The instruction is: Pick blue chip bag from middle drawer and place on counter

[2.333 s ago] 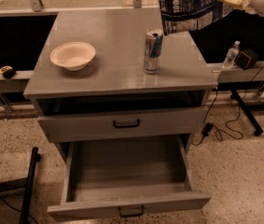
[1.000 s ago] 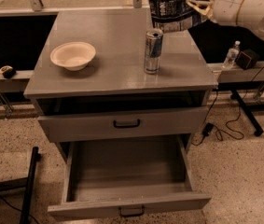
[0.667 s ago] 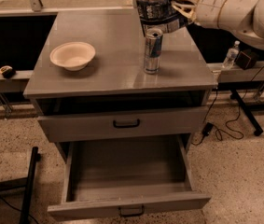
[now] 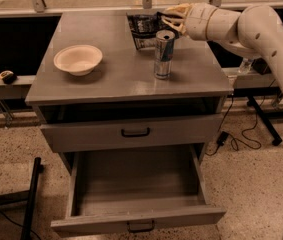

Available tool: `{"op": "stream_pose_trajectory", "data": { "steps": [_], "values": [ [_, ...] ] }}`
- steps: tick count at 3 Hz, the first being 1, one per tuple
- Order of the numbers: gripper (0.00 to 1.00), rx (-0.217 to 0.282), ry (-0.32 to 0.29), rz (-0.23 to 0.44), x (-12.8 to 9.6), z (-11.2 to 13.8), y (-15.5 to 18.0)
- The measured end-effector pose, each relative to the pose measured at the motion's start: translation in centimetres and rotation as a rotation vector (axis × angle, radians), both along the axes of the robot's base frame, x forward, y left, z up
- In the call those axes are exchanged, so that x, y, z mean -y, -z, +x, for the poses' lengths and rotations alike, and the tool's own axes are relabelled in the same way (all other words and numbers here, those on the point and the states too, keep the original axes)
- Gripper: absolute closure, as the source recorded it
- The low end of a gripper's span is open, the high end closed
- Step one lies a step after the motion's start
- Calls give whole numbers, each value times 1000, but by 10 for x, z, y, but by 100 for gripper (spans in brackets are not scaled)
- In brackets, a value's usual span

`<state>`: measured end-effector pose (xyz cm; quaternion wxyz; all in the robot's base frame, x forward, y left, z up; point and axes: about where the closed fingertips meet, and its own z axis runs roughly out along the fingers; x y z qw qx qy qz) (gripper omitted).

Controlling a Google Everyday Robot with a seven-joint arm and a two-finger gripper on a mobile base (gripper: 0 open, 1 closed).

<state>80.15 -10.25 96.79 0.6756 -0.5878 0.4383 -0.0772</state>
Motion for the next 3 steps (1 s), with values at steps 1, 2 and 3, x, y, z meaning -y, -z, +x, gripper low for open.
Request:
{"op": "stream_pose_trajectory", "data": {
  "steps": [1,2,3],
  "values": [
    [81,-28,-55,50,-16,6,12],
    [50,-29,-57,51,-16,7,12],
    [27,-29,-57,50,-16,7,12]
  ]
}}
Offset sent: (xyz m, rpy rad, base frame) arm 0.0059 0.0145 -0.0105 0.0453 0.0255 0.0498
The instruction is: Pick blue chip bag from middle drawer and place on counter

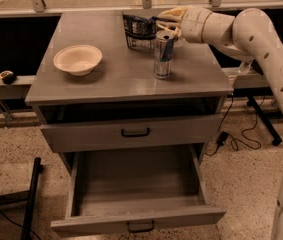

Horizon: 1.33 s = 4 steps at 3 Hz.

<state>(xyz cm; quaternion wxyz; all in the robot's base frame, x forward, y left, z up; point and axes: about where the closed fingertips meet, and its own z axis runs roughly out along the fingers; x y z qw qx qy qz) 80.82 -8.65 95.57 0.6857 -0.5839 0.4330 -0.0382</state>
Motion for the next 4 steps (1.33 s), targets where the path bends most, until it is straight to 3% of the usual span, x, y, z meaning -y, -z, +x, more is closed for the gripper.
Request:
{"op": "stream_pose_trajectory", "data": {
  "steps": [1,4],
  "values": [
    [4,-5,0,-12,-1,1,2],
    [0,-39,12,-161,59,-4,18]
  ]
}}
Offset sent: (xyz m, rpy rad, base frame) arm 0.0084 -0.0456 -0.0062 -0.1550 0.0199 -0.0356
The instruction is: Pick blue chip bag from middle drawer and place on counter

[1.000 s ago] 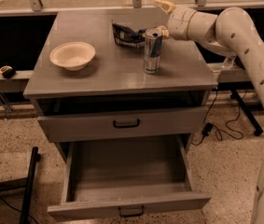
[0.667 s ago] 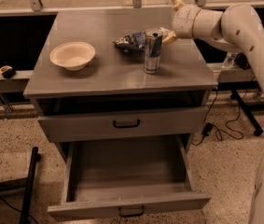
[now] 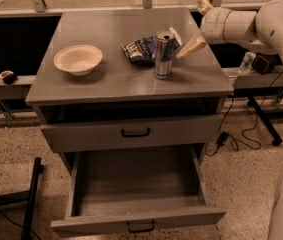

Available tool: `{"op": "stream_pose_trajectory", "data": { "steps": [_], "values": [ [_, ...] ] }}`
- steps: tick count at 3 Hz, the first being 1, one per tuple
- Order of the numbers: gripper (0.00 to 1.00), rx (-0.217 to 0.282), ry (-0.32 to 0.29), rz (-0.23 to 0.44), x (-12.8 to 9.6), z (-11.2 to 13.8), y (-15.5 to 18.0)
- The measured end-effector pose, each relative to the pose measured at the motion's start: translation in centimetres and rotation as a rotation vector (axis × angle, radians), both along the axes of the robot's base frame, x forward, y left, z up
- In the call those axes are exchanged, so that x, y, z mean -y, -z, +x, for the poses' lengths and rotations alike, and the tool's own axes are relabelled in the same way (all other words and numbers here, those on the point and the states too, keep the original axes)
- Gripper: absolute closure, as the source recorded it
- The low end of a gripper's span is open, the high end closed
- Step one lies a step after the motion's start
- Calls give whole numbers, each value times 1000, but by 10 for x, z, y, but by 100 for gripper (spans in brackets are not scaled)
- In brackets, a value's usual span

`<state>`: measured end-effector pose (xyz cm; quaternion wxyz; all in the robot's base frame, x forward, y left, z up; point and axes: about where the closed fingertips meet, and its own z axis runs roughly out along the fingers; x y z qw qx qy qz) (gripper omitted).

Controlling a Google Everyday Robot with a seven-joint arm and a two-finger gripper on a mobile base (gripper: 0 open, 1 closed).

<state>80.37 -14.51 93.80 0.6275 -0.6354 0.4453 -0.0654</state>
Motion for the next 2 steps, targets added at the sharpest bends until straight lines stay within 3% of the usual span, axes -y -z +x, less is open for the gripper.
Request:
{"op": "stream_pose_trajectory", "data": {
  "steps": [1,2],
  "values": [
    [0,47,25,15,26,-21,-18],
    [0,51,29,22,31,-26,-17]
  ]
}}
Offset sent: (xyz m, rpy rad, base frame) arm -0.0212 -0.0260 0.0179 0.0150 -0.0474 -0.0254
